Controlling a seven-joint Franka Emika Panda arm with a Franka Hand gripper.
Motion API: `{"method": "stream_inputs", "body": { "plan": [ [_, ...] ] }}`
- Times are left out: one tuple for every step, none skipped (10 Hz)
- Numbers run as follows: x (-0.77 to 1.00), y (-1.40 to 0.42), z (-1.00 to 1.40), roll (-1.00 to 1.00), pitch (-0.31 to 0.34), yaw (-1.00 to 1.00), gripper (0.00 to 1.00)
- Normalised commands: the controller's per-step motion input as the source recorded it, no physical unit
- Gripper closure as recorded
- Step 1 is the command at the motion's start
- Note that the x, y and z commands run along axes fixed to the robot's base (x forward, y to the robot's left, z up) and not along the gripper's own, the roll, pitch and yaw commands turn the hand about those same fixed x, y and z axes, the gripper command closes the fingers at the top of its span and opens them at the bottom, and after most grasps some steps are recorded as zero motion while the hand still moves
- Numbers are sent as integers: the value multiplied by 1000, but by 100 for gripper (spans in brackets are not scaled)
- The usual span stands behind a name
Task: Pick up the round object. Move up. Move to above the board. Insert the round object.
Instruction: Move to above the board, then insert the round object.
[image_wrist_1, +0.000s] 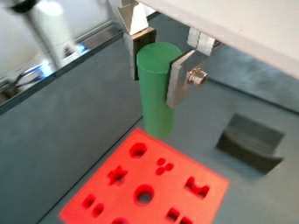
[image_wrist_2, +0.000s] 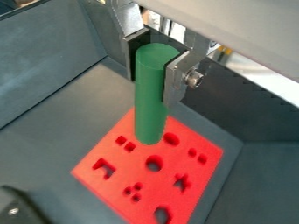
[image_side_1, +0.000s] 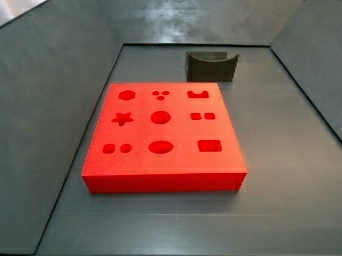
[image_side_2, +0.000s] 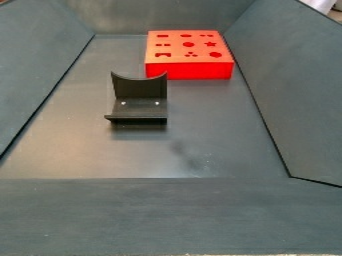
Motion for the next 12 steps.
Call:
{"method": "stream_inputs", "body": {
  "plan": [
    [-63, -484, -183, 70, -131, 299, 100],
    [-23, -198, -86, 34, -75, 149, 100],
    [0, 0, -51, -56, 0, 0, 100],
    [-83, 0, -91, -50, -113, 0, 100],
    [0, 0, 0, -17, 0, 0, 100],
    [294, 263, -771, 34, -13, 0, 100],
    [574, 0, -1000, 56, 9, 0, 100],
    [286, 0, -943, -81, 0, -174, 100],
    [94, 0, -740, -167, -33, -351, 100],
    [-111, 89, -600, -239, -163, -294, 100],
    [-120, 94, -723, -50, -139, -63, 100],
    [57, 160, -77, 13, 26, 0, 100]
  ]
}}
